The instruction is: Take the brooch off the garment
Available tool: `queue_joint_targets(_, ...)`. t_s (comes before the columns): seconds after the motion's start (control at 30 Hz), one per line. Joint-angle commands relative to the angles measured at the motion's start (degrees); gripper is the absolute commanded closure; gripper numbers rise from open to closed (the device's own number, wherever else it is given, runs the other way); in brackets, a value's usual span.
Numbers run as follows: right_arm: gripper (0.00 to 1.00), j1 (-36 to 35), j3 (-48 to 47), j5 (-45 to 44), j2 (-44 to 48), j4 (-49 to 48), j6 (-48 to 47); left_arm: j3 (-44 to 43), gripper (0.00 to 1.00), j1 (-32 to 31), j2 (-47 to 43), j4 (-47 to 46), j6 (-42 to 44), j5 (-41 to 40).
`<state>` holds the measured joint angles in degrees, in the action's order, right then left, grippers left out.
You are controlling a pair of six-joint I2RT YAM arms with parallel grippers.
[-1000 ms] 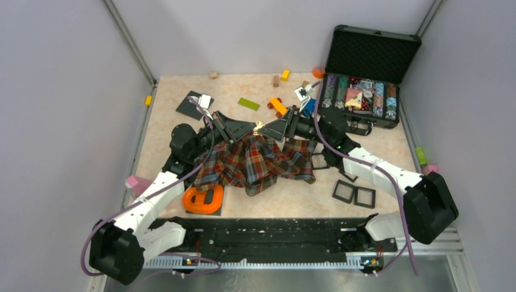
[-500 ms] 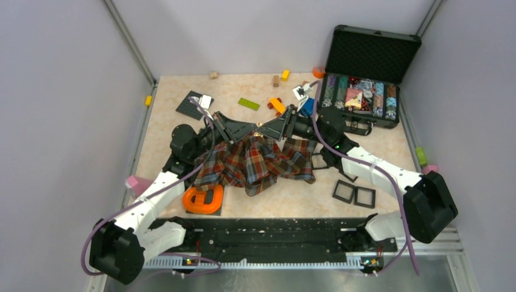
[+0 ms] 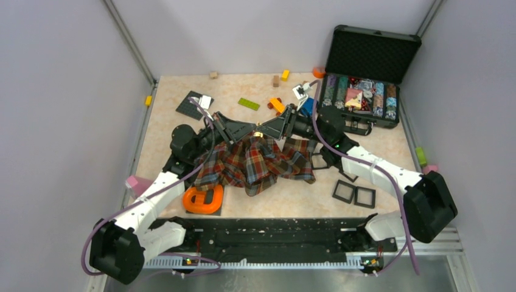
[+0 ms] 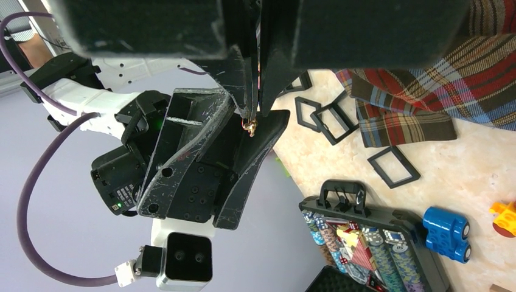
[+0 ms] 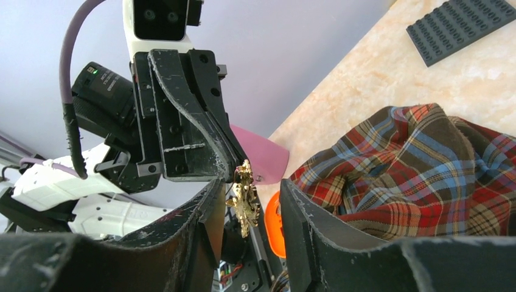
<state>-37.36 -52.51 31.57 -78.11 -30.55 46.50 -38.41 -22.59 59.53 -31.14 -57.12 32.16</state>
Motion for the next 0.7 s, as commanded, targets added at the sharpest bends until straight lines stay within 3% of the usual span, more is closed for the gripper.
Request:
queue_joint_targets(0.0, 0.61, -0.7, -2.9, -0.3, 0.0, 0.0, -2.2, -0.1, 1.00, 0.0, -0.1, -3.6, -0.3, 1.0)
queue_joint_targets(0.37, 0.65, -1.0, -4.8, -1.1, 0.9, 7.7, -8.4, -1.1, 1.00, 0.0, -0.1, -2.6, -0.4, 1.7)
queue_joint_targets(0.67, 0.71, -2.6, -3.6, -2.9, 2.0, 8.4, -13.0, -1.5, 1.00, 0.1, 0.0, -3.5, -2.7, 1.0)
